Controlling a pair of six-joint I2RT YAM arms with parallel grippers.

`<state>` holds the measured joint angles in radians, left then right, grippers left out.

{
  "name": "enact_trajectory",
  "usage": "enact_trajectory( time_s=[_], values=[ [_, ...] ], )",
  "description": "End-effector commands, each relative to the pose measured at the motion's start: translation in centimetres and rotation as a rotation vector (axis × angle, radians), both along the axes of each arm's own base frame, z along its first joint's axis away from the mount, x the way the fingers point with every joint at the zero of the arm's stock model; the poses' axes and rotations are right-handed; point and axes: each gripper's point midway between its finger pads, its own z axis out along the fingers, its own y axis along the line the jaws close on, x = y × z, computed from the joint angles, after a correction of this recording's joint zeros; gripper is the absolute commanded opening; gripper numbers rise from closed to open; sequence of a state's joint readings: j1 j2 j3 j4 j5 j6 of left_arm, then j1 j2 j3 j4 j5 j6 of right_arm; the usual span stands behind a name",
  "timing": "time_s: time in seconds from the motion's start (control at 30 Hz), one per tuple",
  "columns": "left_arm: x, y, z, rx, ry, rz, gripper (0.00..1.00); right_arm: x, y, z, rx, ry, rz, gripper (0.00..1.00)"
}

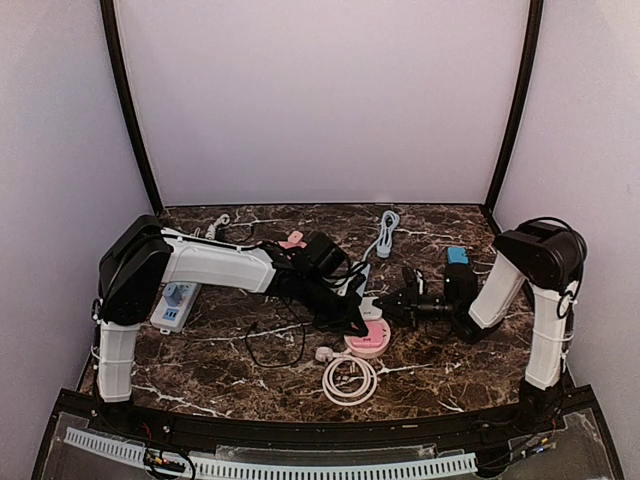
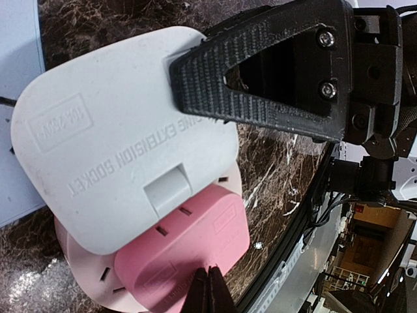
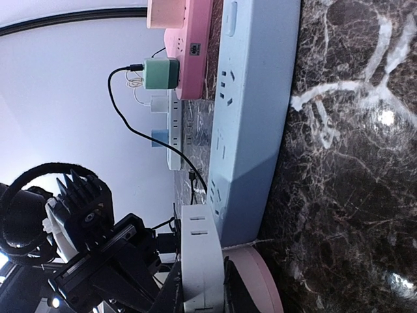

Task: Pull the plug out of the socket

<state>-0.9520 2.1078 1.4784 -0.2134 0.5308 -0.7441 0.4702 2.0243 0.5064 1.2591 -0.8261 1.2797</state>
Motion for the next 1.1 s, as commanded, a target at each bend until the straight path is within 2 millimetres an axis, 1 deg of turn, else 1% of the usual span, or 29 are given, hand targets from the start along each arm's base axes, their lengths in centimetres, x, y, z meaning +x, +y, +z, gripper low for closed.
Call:
enact_trajectory(
  time_s=[0.0,0.27,0.4,0.77,0.87,0.9,0.93,0.97,1.03,1.07],
  values=[
    [-1.1,3.8,-5.7,0.227,0.045,0.030,0.00,-0.5,0.3,2.5,0.053,-0.005,0.034,0.00],
    [-1.0,4.0,-5.8,0.236,0.038,0.029,0.00,-0.2,0.0,3.7,0.055,-0.010,0.014,0.00],
    [-0.9,4.0,-5.9,0.240,0.033,0.030,0.00,0.0,-0.2,3.9,0.040,0.005,0.000,0.00],
    [-0.8,4.0,-6.0,0.250,0.027,0.031,0.00,0.3,-0.5,5.2,0.018,-0.002,-0.015,0.00],
    [-0.7,3.7,-5.5,0.240,0.021,0.028,0.00,0.5,-1.0,5.1,-0.031,-0.013,-0.039,0.00],
    [-0.6,3.6,-5.3,0.238,0.016,0.025,0.00,0.7,-1.2,5.4,-0.055,-0.024,-0.050,0.00],
    [-0.4,3.4,-4.9,0.234,0.011,0.026,0.00,0.9,-1.5,5.0,-0.091,-0.025,-0.060,0.00],
    [-0.3,3.3,-4.6,0.228,0.005,0.025,0.00,1.0,-1.8,5.3,-0.123,-0.040,-0.070,0.00],
    [0.0,2.8,-3.6,0.207,-0.011,0.021,0.00,1.7,-2.6,6.3,-0.206,-0.087,-0.101,0.00],
    [0.3,2.4,-2.7,0.191,-0.023,0.022,0.00,1.9,-3.2,6.4,-0.266,-0.097,-0.115,0.00]
  ],
)
